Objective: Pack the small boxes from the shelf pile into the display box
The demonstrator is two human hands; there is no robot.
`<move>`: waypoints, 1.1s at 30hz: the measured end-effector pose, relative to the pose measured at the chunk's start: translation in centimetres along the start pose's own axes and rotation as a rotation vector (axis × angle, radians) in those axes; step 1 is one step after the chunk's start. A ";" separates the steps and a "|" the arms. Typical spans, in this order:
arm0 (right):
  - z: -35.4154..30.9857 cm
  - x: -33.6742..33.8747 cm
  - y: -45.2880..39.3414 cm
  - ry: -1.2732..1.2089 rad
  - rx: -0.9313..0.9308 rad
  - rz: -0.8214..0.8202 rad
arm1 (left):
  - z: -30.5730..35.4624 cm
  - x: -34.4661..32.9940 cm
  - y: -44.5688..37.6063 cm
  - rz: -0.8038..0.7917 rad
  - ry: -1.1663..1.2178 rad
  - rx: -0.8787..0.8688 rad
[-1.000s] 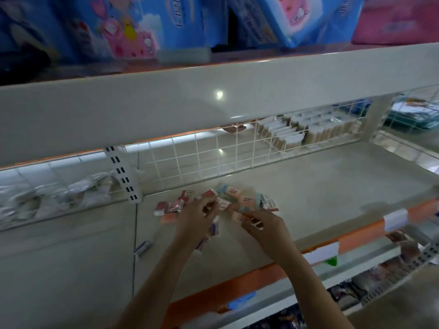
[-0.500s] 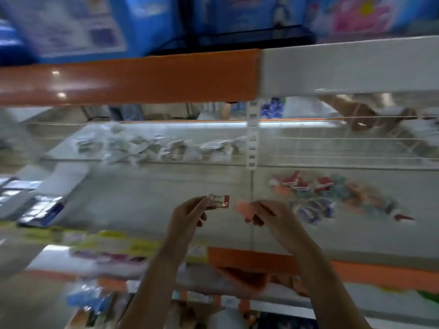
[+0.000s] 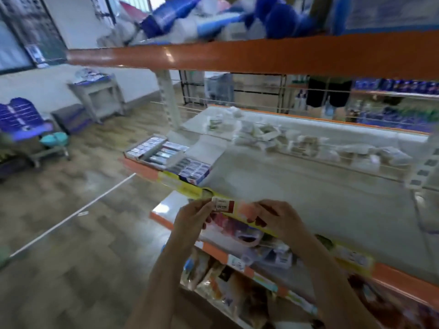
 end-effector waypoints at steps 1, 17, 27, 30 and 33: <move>-0.7 -1.3 -0.9 -0.005 0.009 -0.006 | -0.4 1.4 -1.0 0.019 0.009 0.005; -10.7 -19.3 -21.1 -0.005 0.116 -0.141 | -1.8 14.5 -24.2 0.025 0.015 0.007; -12.1 -27.0 -27.6 0.200 0.068 -0.119 | -3.2 17.7 -35.9 -0.122 0.012 0.005; -12.0 -29.1 -28.9 0.295 -0.002 -0.117 | -3.4 17.5 -39.1 -0.219 -0.005 0.001; -11.4 -31.1 -29.1 0.371 -0.093 -0.153 | -3.6 17.0 -41.1 -0.332 -0.022 -0.006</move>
Point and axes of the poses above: each hand's wrist, its own y-axis away from the middle knuckle, its own x-axis out of the back of the hand, z = x × y, the point moved 10 cm from there along -y, towards the middle knuckle, and after that the axes turned 10 degrees about z, right-handed, at the moved point
